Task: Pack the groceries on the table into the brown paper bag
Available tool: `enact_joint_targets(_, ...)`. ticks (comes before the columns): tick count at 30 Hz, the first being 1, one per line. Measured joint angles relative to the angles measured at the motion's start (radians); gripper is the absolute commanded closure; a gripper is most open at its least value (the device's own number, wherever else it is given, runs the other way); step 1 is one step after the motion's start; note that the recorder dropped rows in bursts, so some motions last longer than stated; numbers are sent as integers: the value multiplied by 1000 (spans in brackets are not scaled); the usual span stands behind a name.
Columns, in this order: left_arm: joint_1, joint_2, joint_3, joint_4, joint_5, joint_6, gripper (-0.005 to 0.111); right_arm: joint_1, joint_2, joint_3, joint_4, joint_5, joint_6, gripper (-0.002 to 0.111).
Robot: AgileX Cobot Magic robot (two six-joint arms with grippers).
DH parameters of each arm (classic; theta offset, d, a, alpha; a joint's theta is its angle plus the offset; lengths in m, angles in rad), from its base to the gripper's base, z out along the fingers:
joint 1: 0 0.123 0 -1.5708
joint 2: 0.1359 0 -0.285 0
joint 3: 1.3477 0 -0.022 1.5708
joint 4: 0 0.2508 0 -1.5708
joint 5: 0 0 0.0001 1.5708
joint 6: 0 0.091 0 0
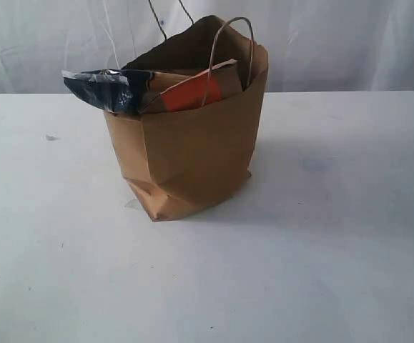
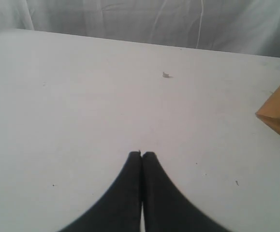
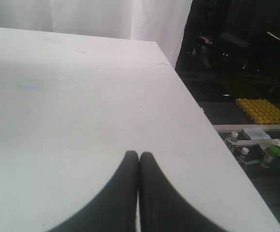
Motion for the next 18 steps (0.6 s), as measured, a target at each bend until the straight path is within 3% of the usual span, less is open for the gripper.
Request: enact_joint_targets(18, 9, 0, 0, 0, 0, 0, 107, 0, 0, 0, 0, 0, 2, 108)
